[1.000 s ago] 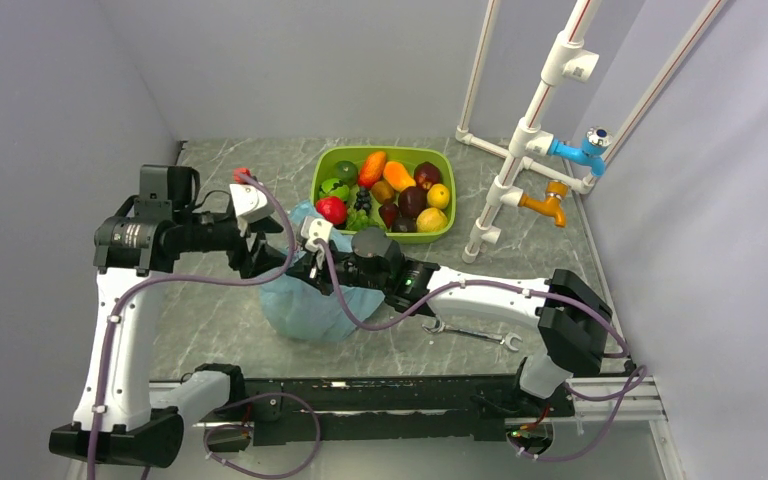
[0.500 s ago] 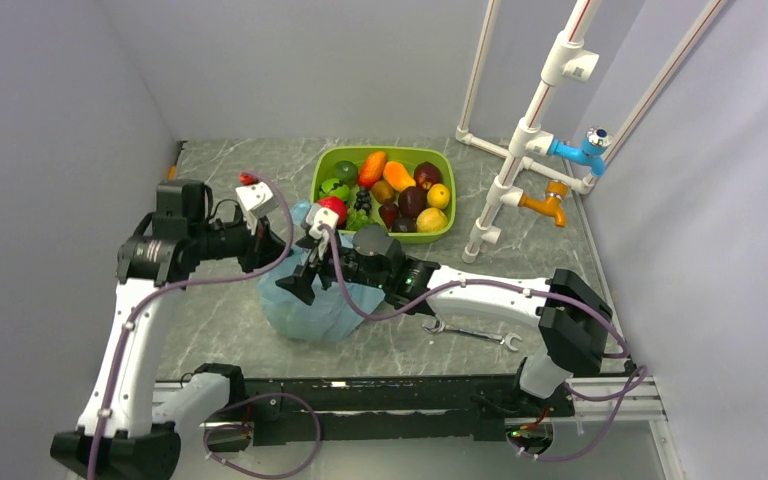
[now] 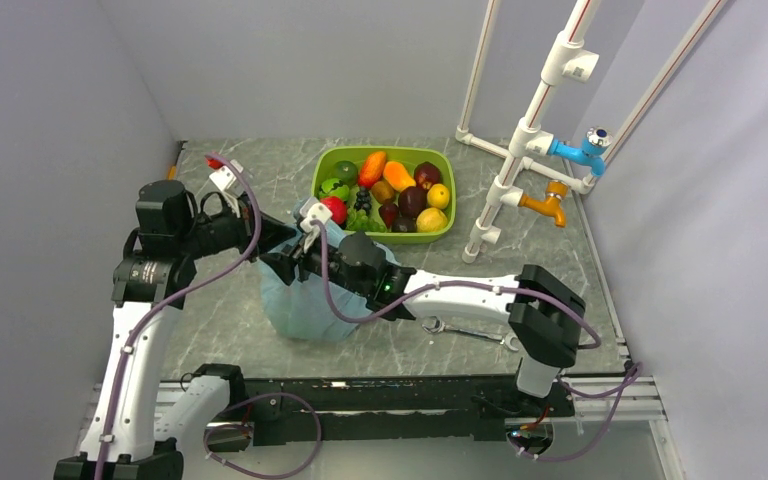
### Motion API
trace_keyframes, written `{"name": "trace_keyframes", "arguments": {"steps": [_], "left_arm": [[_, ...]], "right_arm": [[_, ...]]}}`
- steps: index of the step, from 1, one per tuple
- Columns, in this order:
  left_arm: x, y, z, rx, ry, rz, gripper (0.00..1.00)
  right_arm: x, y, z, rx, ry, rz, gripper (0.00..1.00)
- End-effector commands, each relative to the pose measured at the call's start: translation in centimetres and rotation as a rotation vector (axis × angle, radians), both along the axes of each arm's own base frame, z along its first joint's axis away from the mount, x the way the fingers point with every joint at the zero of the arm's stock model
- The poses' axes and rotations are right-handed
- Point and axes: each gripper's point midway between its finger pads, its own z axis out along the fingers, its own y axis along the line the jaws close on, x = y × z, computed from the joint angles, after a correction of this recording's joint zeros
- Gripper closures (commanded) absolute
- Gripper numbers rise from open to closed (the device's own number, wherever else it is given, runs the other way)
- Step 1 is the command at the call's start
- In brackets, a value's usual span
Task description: Place the fake fruits into the plastic bag and tie a complex knot
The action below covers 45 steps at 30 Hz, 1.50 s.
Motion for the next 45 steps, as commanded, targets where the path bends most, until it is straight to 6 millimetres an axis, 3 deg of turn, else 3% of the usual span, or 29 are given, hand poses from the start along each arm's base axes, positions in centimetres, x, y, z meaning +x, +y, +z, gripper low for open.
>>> {"name": "trace_keyframes", "arguments": {"steps": [1, 6, 9, 16, 27, 31, 34, 37, 38, 40, 41, 45], "left_arm": [[-0.6, -0.6, 2.2, -0.092, -0.013, -0.024, 1.0], [0.0, 0.0, 2.5, -0.1, 0.003, 0.005, 1.0], [1.1, 1.1, 1.8, -0.065, 0.001, 0.062, 1.0], [4.0, 5.6, 0.4, -0.031, -0.005, 0.245, 1.0], [6.7, 8.3, 4.4, -0.07, -0.105, 0.319, 1.0], [6.2, 8.2, 5.5, -0.106, -0.133, 0.301, 1.0], [5.6, 7.8, 5.4, -0.117, -0.142, 0.274, 1.0], [4.6, 7.2, 3.9, -0.092, -0.133, 0.221, 1.0], [4.0, 7.0, 3.3, -0.081, -0.122, 0.205, 0.87], [3.2, 7.2, 1.5, -0.064, -0.056, 0.23, 0.4], [2.8, 7.4, 0.4, -0.067, -0.01, 0.253, 0.29], [0.9, 8.5, -4.1, -0.083, 0.123, 0.453, 0.12]], "right_arm": [[0.9, -0.3, -4.0, -0.043, -0.053, -0.039, 0.56], [0.0, -1.2, -11.5, -0.191, -0.037, -0.001, 0.84], [-0.8, -2.2, -14.5, -0.268, -0.055, 0.031, 0.95], [-2.3, -4.9, -18.7, -0.384, -0.03, 0.066, 0.93], [-3.1, -5.5, -21.2, -0.457, -0.024, 0.103, 0.89], [-3.2, -5.7, -22.0, -0.485, -0.02, 0.11, 1.0], [-3.1, -5.6, -21.8, -0.486, -0.026, 0.11, 1.0], [-2.9, -5.1, -20.5, -0.463, -0.043, 0.107, 1.0], [-2.7, -5.0, -20.0, -0.451, -0.05, 0.099, 1.0], [-2.3, -4.5, -18.7, -0.429, -0.06, 0.086, 1.0], [-2.1, -4.3, -18.2, -0.418, -0.063, 0.08, 1.0], [-0.9, -3.4, -16.1, -0.38, -0.059, 0.021, 1.0]]}}
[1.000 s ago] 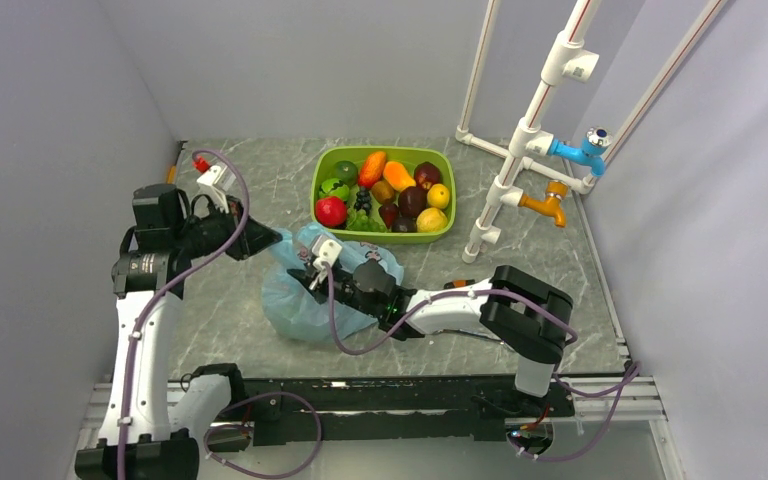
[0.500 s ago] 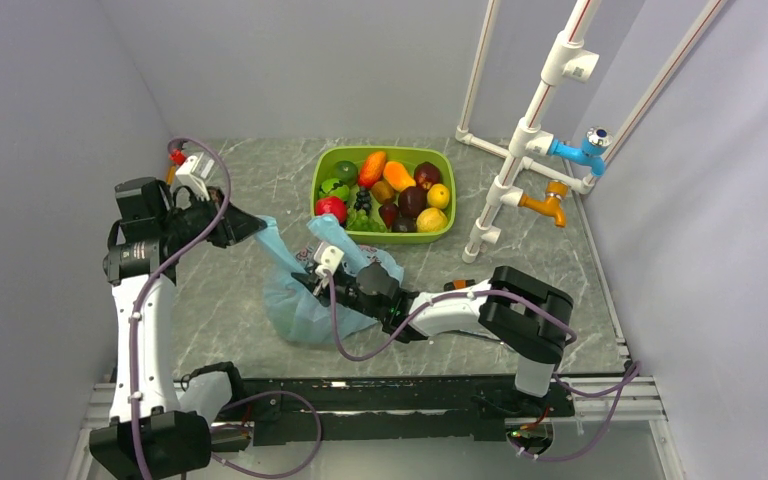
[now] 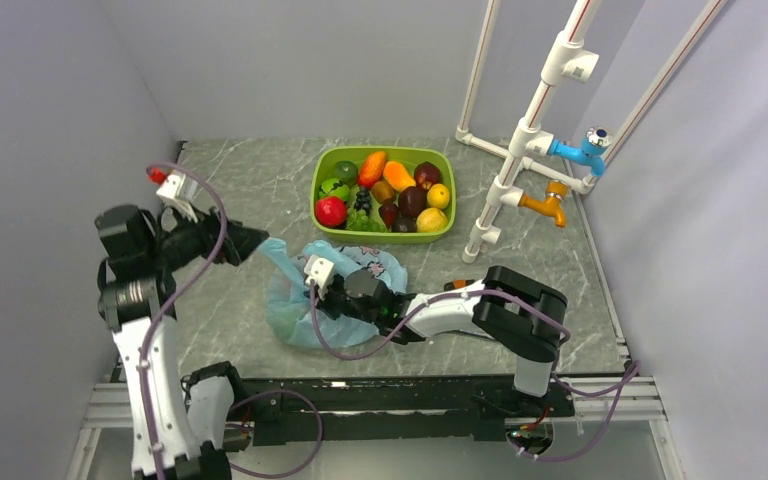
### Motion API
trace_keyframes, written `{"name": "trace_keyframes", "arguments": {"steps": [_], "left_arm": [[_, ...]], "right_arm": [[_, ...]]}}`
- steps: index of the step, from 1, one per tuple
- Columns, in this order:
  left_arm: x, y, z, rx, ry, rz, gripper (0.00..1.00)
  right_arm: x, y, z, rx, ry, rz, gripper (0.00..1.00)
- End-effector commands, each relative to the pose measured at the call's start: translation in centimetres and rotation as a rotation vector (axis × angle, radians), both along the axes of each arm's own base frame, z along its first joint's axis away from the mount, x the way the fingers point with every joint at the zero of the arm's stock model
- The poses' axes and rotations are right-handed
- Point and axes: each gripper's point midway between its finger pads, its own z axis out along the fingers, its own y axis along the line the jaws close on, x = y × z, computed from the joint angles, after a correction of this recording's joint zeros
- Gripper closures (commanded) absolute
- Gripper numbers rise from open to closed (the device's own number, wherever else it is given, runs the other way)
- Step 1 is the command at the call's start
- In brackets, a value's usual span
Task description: Place the fake fruits into the plastic bag and tie a complex knot
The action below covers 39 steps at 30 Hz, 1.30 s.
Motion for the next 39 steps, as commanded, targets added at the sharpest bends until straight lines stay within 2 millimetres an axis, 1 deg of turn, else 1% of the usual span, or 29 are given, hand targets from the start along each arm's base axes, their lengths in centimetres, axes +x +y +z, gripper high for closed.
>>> {"name": "trace_keyframes", "arguments": {"steps": [1, 2, 3, 4, 5, 6, 7, 9, 10, 11, 13, 14, 15, 17, 20, 25, 28, 30, 34, 35, 36, 37, 38, 39], "left_arm": [[-2.1, 1.3, -4.0, -0.005, 0.083, 0.196, 0.09], [-2.6, 1.3, -4.4, -0.02, 0.073, 0.236, 0.02], [-3.3, 1.4, -4.4, -0.037, 0.046, 0.277, 0.01], [-3.3, 1.7, -5.2, -0.057, 0.064, 0.319, 0.01], [-3.7, 1.9, -5.5, -0.066, 0.053, 0.352, 0.01], [-3.7, 1.9, -6.1, -0.077, 0.052, 0.361, 0.01], [-3.5, 1.9, -7.1, -0.086, 0.068, 0.365, 0.01], [-2.9, 1.9, -7.9, -0.115, 0.093, 0.358, 0.01], [-2.6, 1.6, -7.9, -0.133, 0.097, 0.337, 0.02], [-2.2, 1.4, -7.8, -0.158, 0.097, 0.32, 0.07], [-1.2, 1.0, -7.6, -0.195, 0.077, 0.276, 0.19], [-0.8, 1.1, -7.9, -0.201, 0.079, 0.274, 0.23], [-0.4, 1.3, -8.2, -0.205, 0.086, 0.275, 0.23], [0.1, 1.0, -8.6, -0.246, 0.11, 0.255, 0.19], [0.2, 0.4, -9.0, -0.288, 0.136, 0.245, 0.17], [0.2, 0.3, -10.7, -0.254, 0.172, 0.28, 0.19], [0.9, 0.4, -11.9, -0.24, 0.194, 0.305, 0.25], [1.5, 0.1, -12.0, -0.231, 0.193, 0.309, 0.28], [2.7, -0.5, -11.5, -0.212, 0.179, 0.313, 0.31], [2.9, -0.5, -11.6, -0.209, 0.183, 0.318, 0.35], [2.9, -0.4, -11.7, -0.203, 0.186, 0.324, 0.47], [3.0, -0.3, -11.9, -0.193, 0.191, 0.33, 0.6], [2.9, -0.2, -12.0, -0.183, 0.193, 0.328, 0.74], [2.8, -0.3, -12.0, -0.174, 0.189, 0.319, 0.86]], "right_arm": [[0.7, 0.7, 1.5, 0.004, 0.016, -0.042, 1.0], [0.8, 0.8, 1.7, 0.009, 0.02, -0.048, 1.0], [0.9, 1.0, 1.9, 0.014, 0.026, -0.056, 1.0], [1.1, 1.0, 2.2, 0.018, 0.025, -0.063, 1.0], [1.1, 1.1, 2.5, 0.025, 0.023, -0.067, 1.0], [1.1, 1.1, 2.8, 0.033, 0.02, -0.065, 1.0], [1.0, 1.2, 3.2, 0.041, 0.017, -0.062, 1.0], [1.0, 1.3, 4.0, 0.054, 0.009, -0.06, 1.0], [1.1, 1.4, 4.3, 0.056, 0.005, -0.063, 1.0], [1.0, 1.5, 4.4, 0.055, 0.005, -0.062, 1.0], [1.0, 1.7, 4.9, 0.065, -0.001, -0.057, 1.0], [1.0, 1.8, 4.9, 0.068, -0.007, -0.054, 1.0], [1.1, 1.8, 5.0, 0.067, -0.012, -0.059, 1.0], [1.4, 1.7, 5.1, 0.061, -0.022, -0.078, 1.0], [2.3, 1.6, 5.1, 0.043, -0.051, -0.124, 1.0], [3.2, 2.0, 4.6, 0.004, -0.082, -0.177, 1.0], [3.1, 2.3, 4.4, -0.013, -0.098, -0.183, 1.0], [2.9, 2.5, 4.1, -0.031, -0.107, -0.184, 1.0], [2.9, 2.8, 3.8, -0.06, -0.131, -0.192, 1.0], [2.9, 2.9, 3.9, -0.062, -0.134, -0.193, 1.0], [2.9, 2.9, 4.1, -0.059, -0.136, -0.19, 0.99], [2.7, 3.0, 4.4, -0.057, -0.137, -0.182, 0.95], [2.7, 3.1, 4.7, -0.054, -0.132, -0.176, 0.89], [2.5, 3.2, 5.2, -0.048, -0.126, -0.165, 0.83]]}}
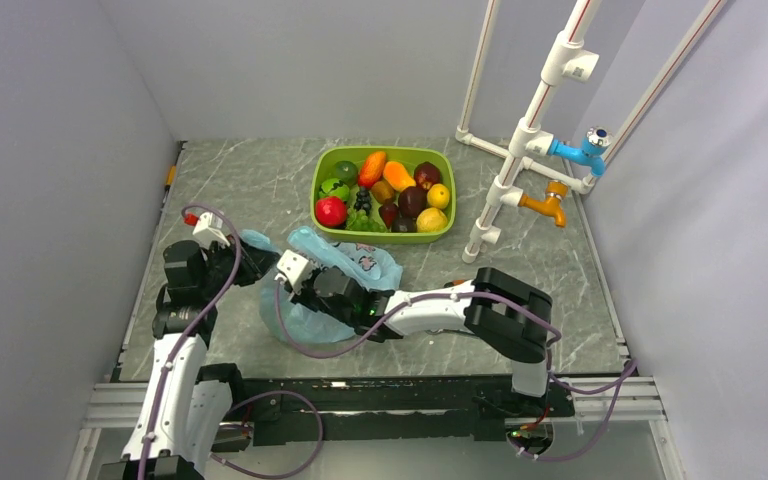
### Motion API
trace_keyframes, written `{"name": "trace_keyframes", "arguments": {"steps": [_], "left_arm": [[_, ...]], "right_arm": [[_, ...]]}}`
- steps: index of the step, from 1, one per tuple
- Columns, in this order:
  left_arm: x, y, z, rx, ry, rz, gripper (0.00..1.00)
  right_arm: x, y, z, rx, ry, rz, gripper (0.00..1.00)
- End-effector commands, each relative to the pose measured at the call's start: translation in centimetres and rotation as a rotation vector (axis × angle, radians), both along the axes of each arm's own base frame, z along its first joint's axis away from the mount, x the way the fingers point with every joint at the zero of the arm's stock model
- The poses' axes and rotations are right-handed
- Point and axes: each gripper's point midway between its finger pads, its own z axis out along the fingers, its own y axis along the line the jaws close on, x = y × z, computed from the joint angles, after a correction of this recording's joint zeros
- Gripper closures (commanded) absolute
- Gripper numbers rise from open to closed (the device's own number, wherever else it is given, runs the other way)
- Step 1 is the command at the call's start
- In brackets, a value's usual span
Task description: Place the fake fruits into the plastic bag and tie a complex knot
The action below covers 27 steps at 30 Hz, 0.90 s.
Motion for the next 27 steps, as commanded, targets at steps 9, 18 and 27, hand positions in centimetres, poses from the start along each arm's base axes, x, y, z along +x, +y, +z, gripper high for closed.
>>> {"name": "trace_keyframes", "arguments": {"steps": [9, 18, 27], "left_arm": [[0.8, 0.1, 2.8, 0.074, -0.127, -0.038, 1.0], [0.8, -0.3, 3.1, 0.069, -0.142, -0.07, 1.0], [0.8, -1.1, 4.4, 0.091, -0.178, -0.147, 1.0]], "right_arm": [[-5.6, 1.9, 11.8, 0.085, 0.025, 0.331, 0.13], [-13.0, -0.5, 19.9, 0.16, 0.051, 0.705, 0.01], [-7.6, -10.1, 24.1, 0.169, 0.209, 0.589, 0.0]]}}
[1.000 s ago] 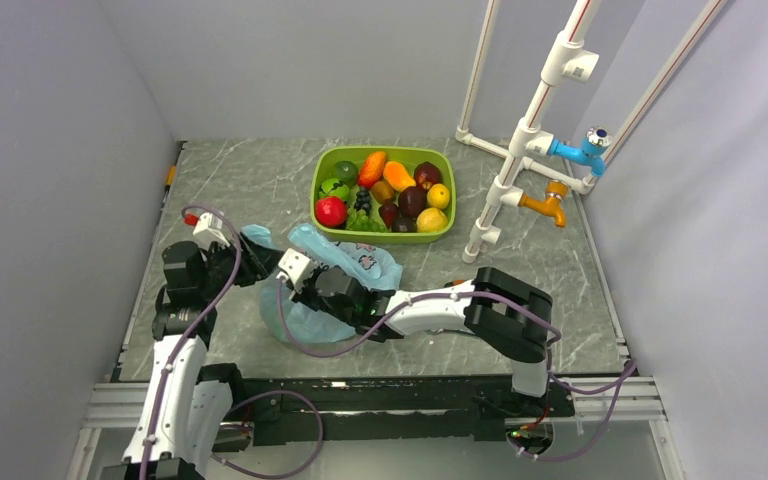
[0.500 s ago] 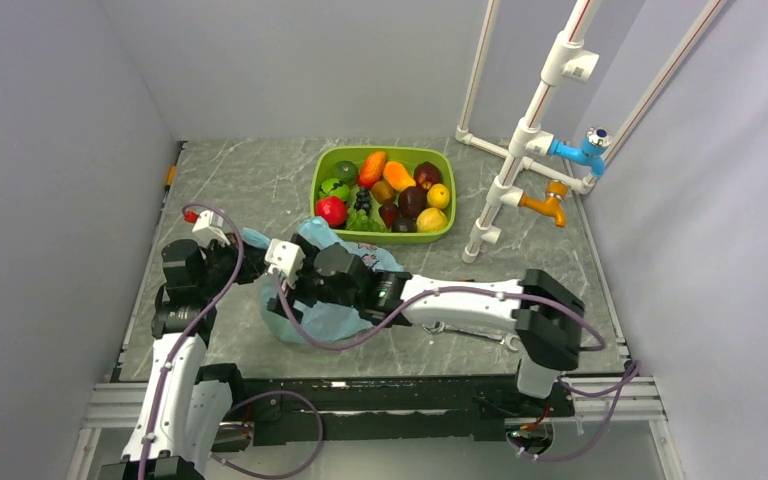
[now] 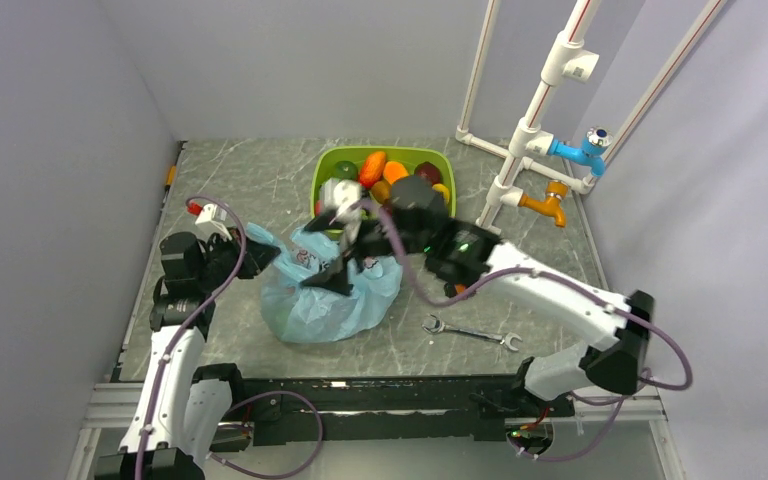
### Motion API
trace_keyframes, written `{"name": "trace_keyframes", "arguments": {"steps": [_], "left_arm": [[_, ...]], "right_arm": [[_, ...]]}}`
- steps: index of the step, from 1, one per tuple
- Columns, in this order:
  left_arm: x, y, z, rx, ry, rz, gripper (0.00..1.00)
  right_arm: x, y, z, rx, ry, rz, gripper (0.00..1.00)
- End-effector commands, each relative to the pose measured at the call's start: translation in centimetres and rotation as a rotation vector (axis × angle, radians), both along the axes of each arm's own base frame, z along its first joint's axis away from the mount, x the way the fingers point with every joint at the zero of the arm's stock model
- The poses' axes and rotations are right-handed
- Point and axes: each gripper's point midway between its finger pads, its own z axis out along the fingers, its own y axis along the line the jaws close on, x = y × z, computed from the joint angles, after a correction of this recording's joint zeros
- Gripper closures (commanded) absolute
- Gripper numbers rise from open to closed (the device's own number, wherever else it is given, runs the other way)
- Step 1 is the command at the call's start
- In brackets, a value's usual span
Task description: Place the fake fruits into the plastic bag and tie a complex knot
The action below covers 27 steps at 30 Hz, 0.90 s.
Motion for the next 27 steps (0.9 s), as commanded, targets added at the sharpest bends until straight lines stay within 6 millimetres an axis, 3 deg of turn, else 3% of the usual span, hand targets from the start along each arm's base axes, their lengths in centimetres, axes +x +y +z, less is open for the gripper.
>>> {"name": "trace_keyframes", "arguments": {"steps": [1, 5, 8, 14, 23, 25, 27], "left_arm": [[0.6, -0.6, 3.3, 0.032, -0.116, -0.067, 1.0], [0.7, -1.1, 3.8, 0.023, -0.125, -0.107, 1.0], [0.6, -1.6, 4.0, 0.026, -0.132, -0.148, 1.0], [0.1, -2.3, 4.3, 0.053, -0.156, -0.231, 1.0], [-0.2, -2.7, 4.5, 0.068, -0.177, -0.278, 1.0], [-0.2, -2.8, 4.6, 0.071, -0.179, -0.287, 1.0], [-0.4, -3.0, 4.7, 0.074, -0.183, -0.308, 1.0]], "right_arm": [[3.0, -7.6, -0.3, -0.103, 0.119, -0.069, 0.0], [3.6, -12.2, -6.9, -0.247, 0.156, -0.125, 0.0], [3.7, -12.9, -9.3, -0.288, 0.163, -0.124, 0.0], [6.0, -10.9, -10.9, -0.284, 0.191, -0.097, 0.0], [7.4, -7.8, -13.2, -0.26, 0.237, -0.01, 0.01], [7.8, -7.4, -13.6, -0.264, 0.23, -0.007, 0.04], [8.3, -7.0, -14.0, -0.267, 0.231, -0.009, 0.14]]}}
